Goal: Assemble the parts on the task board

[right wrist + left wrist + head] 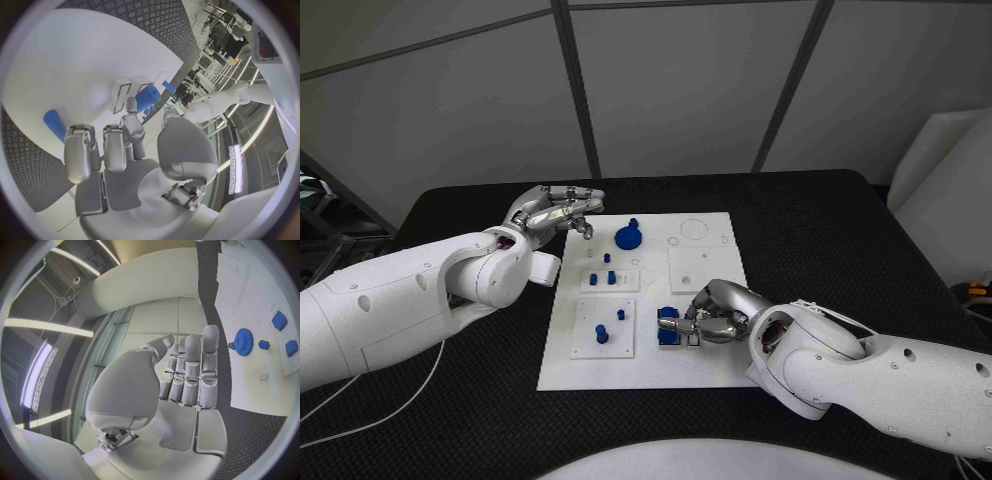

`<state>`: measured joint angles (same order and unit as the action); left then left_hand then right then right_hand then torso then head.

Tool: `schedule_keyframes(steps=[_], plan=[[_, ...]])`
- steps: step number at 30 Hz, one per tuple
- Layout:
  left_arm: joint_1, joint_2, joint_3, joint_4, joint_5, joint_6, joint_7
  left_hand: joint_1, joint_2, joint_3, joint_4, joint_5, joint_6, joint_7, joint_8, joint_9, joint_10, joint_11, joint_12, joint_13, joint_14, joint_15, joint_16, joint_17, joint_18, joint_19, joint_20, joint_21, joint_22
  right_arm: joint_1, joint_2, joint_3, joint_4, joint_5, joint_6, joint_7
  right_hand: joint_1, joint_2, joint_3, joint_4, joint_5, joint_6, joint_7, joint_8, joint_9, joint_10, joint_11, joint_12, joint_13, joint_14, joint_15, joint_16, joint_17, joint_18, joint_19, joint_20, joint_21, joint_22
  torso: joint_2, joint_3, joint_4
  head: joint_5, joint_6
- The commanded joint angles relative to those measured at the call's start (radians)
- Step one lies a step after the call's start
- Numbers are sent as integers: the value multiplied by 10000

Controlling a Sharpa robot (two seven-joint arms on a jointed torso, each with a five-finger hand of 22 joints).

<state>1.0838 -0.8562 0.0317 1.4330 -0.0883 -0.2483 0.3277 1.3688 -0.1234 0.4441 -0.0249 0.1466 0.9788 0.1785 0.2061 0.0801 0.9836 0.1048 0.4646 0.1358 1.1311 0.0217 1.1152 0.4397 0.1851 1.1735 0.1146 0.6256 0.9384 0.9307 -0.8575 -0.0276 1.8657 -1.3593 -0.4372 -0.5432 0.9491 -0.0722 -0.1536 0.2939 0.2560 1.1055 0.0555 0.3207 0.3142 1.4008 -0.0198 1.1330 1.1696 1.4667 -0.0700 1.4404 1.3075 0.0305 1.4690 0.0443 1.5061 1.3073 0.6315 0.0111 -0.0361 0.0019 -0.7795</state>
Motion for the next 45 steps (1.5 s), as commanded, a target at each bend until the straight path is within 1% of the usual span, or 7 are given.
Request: schedule_keyframes(steps=[1, 7, 15, 21, 30, 37, 45], plan=[[14, 5, 7, -2, 26, 96, 28, -34, 63, -24, 40, 13, -83, -15, 52, -13, -59, 1, 62, -15, 51, 25, -67, -9, -29, -38, 64, -32, -9, 7, -79, 0, 108, -223, -80, 198, 476, 16, 95, -29, 403, 2, -23, 38, 85, 89, 2, -30, 50, 573, -96, -17, 105, -42, 257, -77, -25, 1721, -4, 4, 1, 6, -10], [14, 2, 6, -11, 26, 100, 27, -34, 63, -24, 40, 13, -83, -15, 52, -13, -59, 1, 62, -15, 51, 25, -67, -9, -29, -38, 64, -32, -9, 7, -195, 0, 207, -488, -88, 165, 2258, 136, 367, -559, 395, 52, -79, 107, 255, 147, -50, -16, 176, 582, -143, -3, 154, -52, 288, -113, -2, 1762, -8, 1, -3, -1, -3], [13, 5, 6, -7, 26, 109, 29, -32, 65, -24, 40, 13, -87, -13, 54, -14, -63, 2, 66, -15, 51, 26, -67, -12, -27, -40, 65, -39, -14, 7, -110, 0, 81, -722, -125, 1, 3652, 532, 728, -1176, 180, 118, -180, 203, 395, 206, -147, 7, 283, 595, -221, 24, 219, -67, 335, -185, 37, 1822, -1, -6, 28, -48, -11], [13, -27, 6, 4, 26, 98, 27, -30, 66, -25, 40, 14, -91, -11, 55, -14, -67, 3, 69, -15, 51, 26, -68, -15, -25, -42, 65, -48, -20, 7, -96, 0, 49, -768, -130, -13, 3796, 661, 798, -1209, 24, 121, -195, 216, 423, 229, -158, 28, 324, 598, -229, 28, 232, -71, 346, -198, 45, 1835, 4, -7, 8, -23, -23], [13, -54, 6, 22, 26, 95, 23, -31, 69, -25, 42, 14, -93, -9, 57, -14, -70, 5, 72, -16, 51, 27, -68, -17, -27, -37, 65, -41, -16, 6, -297, 0, 198, -654, -471, 410, 3773, 522, 693, -1185, 171, 18, -145, 170, 433, 183, -126, -92, 262, 572, -215, -42, 112, -47, 273, -198, -21, 1753, 2, 0, 3, -39, -27], [13, -93, 6, 32, 26, 71, 32, -31, 69, -25, 42, 14, -93, -9, 57, -14, -70, 5, 72, -16, 51, 27, -68, -17, -27, -37, 65, -41, -16, 13, -1096, 12, 649, -291, -996, 1273, 3803, 444, 601, -1047, 459, -629, 171, -389, 226, 51, 118, -339, 143, 529, -31, -179, -100, -1, 119, -70, -163, 1580, -12, 3, -8, -76, -21], [12, -61, 5, 29, 27, 56, 91, -103, 44, -75, 88, 4, -110, -3, 71, -15, -93, 15, 98, -17, 52, 39, -67, -34, -29, -39, 76, -67, -35, 206, -2415, 84, 906, -302, -434, 1186, 3831, 354, 494, -923, 432, -762, 334, -843, 39, -27, 267, -545, 35, 519, 106, -223, -157, 15, 78, 76, -205, 1537, 0, 0, -40, -275, 59]])
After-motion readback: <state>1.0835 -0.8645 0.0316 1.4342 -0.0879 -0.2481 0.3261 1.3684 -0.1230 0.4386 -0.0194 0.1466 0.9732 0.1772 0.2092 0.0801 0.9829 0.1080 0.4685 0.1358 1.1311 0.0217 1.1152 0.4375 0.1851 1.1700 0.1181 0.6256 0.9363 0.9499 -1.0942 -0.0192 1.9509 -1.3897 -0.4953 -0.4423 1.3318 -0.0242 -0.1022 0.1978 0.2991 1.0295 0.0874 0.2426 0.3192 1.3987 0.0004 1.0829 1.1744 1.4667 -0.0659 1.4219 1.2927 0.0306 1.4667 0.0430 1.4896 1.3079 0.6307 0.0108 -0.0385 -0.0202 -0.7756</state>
